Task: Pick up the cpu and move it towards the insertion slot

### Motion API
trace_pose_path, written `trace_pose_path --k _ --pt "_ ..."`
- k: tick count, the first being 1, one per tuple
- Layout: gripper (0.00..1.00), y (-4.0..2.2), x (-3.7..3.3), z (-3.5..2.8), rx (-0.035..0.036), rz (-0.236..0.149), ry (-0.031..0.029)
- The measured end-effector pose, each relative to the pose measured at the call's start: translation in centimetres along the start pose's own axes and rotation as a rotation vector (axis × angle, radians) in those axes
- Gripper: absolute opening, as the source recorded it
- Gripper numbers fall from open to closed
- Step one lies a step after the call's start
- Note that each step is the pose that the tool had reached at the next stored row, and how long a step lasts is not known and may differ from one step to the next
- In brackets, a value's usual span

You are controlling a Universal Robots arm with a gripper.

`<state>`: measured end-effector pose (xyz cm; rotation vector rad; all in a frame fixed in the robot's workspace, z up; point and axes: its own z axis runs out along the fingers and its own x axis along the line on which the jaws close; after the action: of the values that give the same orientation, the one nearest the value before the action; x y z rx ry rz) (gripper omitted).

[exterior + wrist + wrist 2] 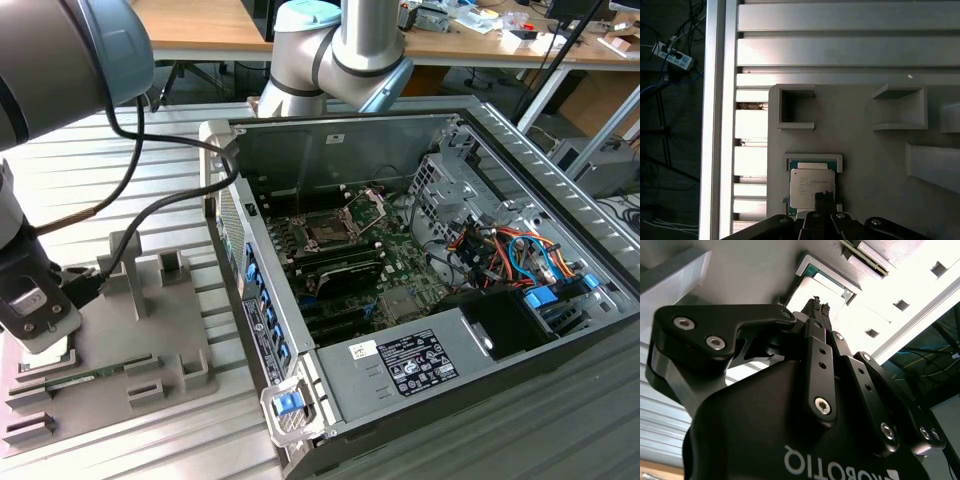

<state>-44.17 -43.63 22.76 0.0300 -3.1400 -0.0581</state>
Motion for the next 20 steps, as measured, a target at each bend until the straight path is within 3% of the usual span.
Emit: trace_pose_path --k 20 --pt "0.11 -0.36 0.01 0.94 0.0005 0.000 0.0000"
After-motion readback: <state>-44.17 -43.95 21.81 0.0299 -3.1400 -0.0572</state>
